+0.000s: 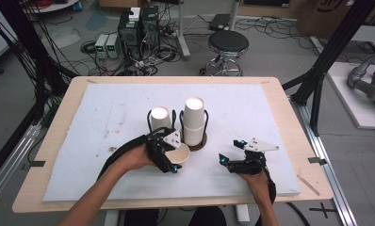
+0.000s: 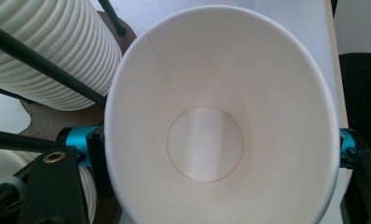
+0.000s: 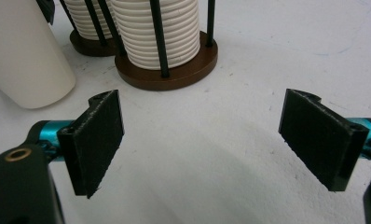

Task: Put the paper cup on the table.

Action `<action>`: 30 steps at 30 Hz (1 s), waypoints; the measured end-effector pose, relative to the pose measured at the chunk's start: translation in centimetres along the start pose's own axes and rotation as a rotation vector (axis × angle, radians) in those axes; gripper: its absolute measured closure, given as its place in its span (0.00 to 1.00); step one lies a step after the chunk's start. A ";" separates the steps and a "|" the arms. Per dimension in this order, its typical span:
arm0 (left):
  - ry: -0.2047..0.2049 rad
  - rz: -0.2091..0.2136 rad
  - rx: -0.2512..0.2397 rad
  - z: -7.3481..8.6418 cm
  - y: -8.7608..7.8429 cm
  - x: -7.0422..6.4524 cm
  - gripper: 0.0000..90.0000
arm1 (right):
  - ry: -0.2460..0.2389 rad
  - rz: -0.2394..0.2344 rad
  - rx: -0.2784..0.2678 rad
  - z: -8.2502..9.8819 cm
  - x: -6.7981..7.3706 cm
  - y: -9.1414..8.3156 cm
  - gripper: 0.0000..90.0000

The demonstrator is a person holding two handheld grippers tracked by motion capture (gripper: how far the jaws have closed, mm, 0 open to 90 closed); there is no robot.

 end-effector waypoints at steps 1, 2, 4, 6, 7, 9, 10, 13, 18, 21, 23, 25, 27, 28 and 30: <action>0.004 0.005 0.007 0.0 0.1 0.0 0.29 | 0.001 0.000 0.000 0.0 0.0 0.0 0.16; 0.004 0.005 0.009 0.0 0.3 0.0 0.29 | 0.001 -0.001 0.001 0.0 0.0 0.0 0.16; 0.002 0.009 0.009 -0.1 0.4 0.0 0.29 | 0.003 0.000 0.001 0.0 0.0 0.0 0.16; 0.005 0.009 0.007 -0.1 0.5 0.0 0.29 | 0.001 0.000 0.000 0.0 0.0 0.0 0.16; 0.004 0.012 0.009 -0.1 0.5 0.0 0.29 | 0.003 0.000 0.001 0.0 0.0 0.0 0.16; -0.004 0.010 0.007 -0.1 0.5 0.0 0.29 | 0.002 0.000 0.001 0.0 0.0 0.0 0.16; -0.005 0.009 0.005 0.0 0.5 0.0 0.29 | 0.003 0.000 0.002 0.0 0.0 0.0 0.16; -0.007 0.008 0.006 0.0 0.5 0.0 0.27 | 0.004 0.000 0.002 0.0 0.0 0.0 0.16; -0.015 0.004 -0.003 0.1 0.8 0.0 0.21 | 0.003 -0.001 0.001 0.0 0.0 0.0 0.16; -0.023 0.014 -0.013 0.3 1.2 -0.1 0.16 | 0.004 -0.002 0.002 0.0 0.0 0.0 0.16; -0.022 0.014 -0.017 0.4 1.4 -0.2 0.15 | 0.005 -0.002 0.002 0.0 0.0 0.0 0.16; -0.027 0.019 -0.023 0.6 1.5 -0.3 0.13 | 0.006 -0.004 0.002 0.0 0.0 0.0 0.16; -0.034 0.027 -0.028 0.7 1.6 -0.3 0.13 | 0.006 -0.004 0.004 0.0 -0.1 0.0 0.16; -0.034 0.022 -0.030 0.8 1.6 -0.4 0.13 | 0.006 -0.004 0.003 0.0 -0.1 0.0 0.16; -0.038 0.030 -0.038 1.0 1.7 -0.5 0.13 | 0.009 -0.005 0.003 0.0 -0.1 0.0 0.16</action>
Point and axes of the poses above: each handheld gripper's, and its own axes: y roughly forward along the jaws, z roughly out of its underside, x roughly to its left, the point moved 2 cm from there along y, roughly forward along the jaws, and after that the axes turned 15 degrees about y, right-handed, at the moved point
